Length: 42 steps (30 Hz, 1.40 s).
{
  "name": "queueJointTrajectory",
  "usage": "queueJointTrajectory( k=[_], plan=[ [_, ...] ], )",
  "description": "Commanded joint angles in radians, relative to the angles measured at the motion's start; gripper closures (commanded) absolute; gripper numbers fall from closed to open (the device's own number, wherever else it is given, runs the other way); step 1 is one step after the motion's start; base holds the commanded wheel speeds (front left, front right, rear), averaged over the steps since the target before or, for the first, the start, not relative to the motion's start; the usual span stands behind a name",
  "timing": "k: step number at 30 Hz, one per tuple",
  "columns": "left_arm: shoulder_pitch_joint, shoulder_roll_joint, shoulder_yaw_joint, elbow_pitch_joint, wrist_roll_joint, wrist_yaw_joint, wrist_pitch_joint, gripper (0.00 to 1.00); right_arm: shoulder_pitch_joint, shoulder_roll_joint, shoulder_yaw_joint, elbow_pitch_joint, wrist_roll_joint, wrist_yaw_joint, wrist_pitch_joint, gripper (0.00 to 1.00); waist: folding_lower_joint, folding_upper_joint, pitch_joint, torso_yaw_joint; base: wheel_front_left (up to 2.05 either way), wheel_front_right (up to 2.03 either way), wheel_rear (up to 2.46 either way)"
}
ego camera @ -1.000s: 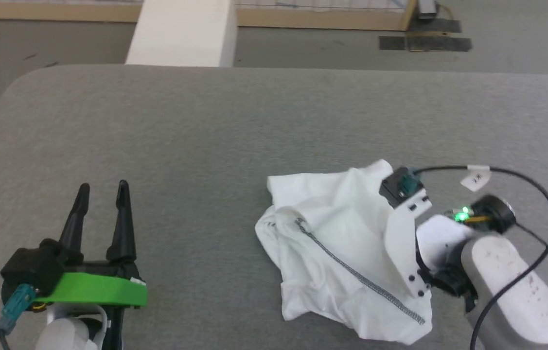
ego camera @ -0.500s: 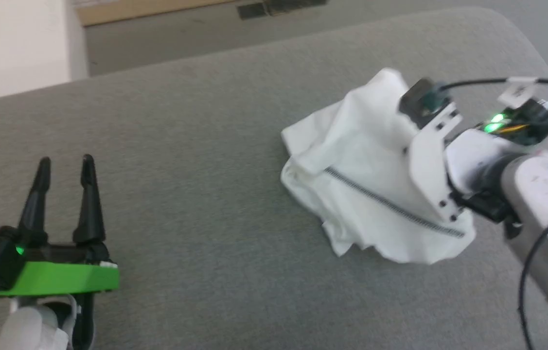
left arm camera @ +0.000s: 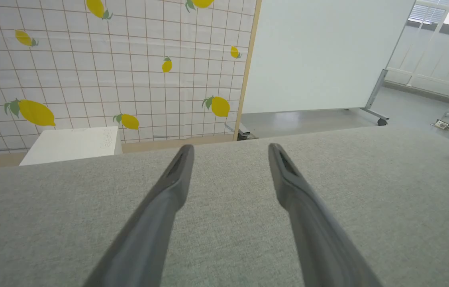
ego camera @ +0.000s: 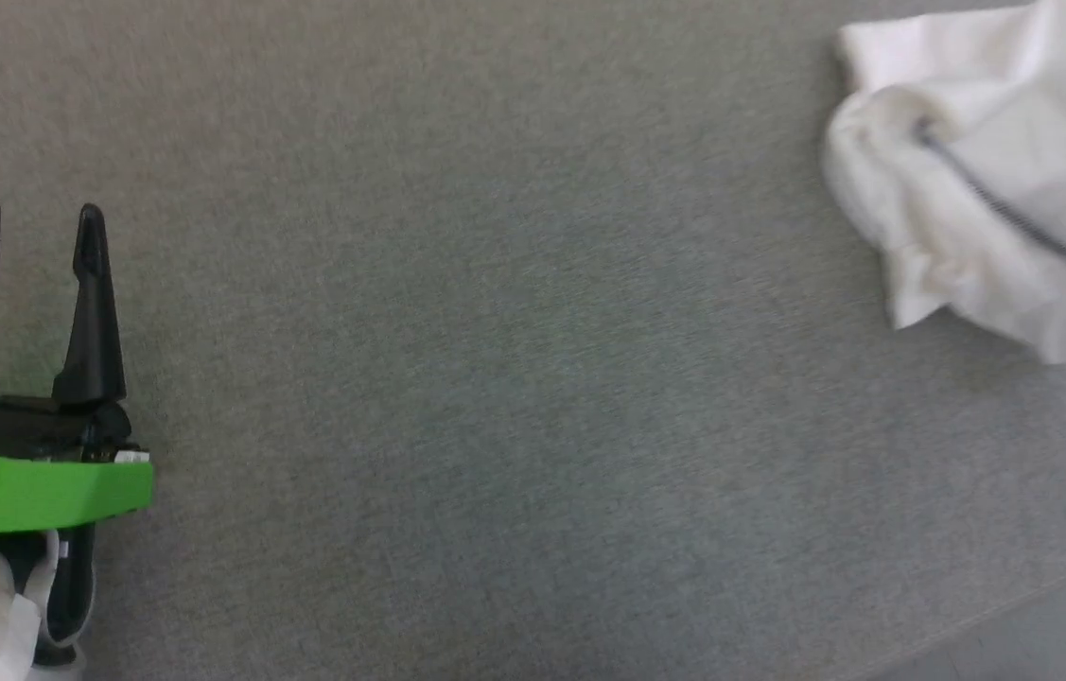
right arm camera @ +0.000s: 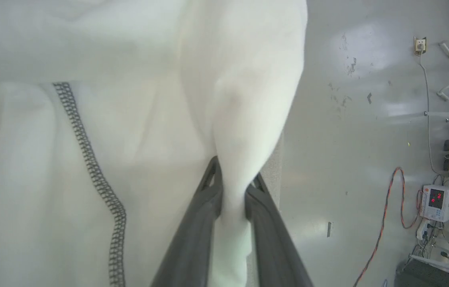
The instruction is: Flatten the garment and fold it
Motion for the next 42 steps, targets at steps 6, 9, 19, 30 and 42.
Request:
queueJointTrajectory(
  k=[6,9,19,30,42],
  plan=[
    [-0.009,0.024,0.02,-0.035,-0.009,0.002,0.016,0.0,-0.003,-0.013,-0.202,0.074,-0.095,-0.002,-0.048,1.0,-0.0002,-0.0001,0.172,0.099,0.0,0.0,0.0],
    [-0.002,0.027,0.025,-0.042,-0.014,0.005,0.016,0.0,-0.011,-0.018,-0.266,0.115,-0.125,-0.002,-0.081,1.0,-0.0002,-0.0001,0.181,0.114,0.0,0.0,0.0],
    [0.001,0.0,-0.006,0.003,-0.022,0.009,-0.005,0.0,-0.025,0.032,-0.37,0.164,-0.219,-0.002,-0.153,0.0,-0.0002,-0.0001,0.092,0.138,0.0,0.0,0.0],
    [0.034,-0.08,-0.058,0.145,-0.026,0.017,-0.046,0.0,-0.059,-0.034,-0.152,0.003,-0.077,-0.002,-0.21,0.0,-0.0002,-0.0001,-0.253,0.201,0.0,0.0,0.0],
    [0.091,-0.131,-0.056,0.213,0.003,0.083,-0.06,0.0,0.047,0.281,-0.185,-0.202,-0.007,-0.002,-0.516,0.0,-0.0002,-0.0001,-0.489,0.303,0.0,0.0,0.0]
  ],
)
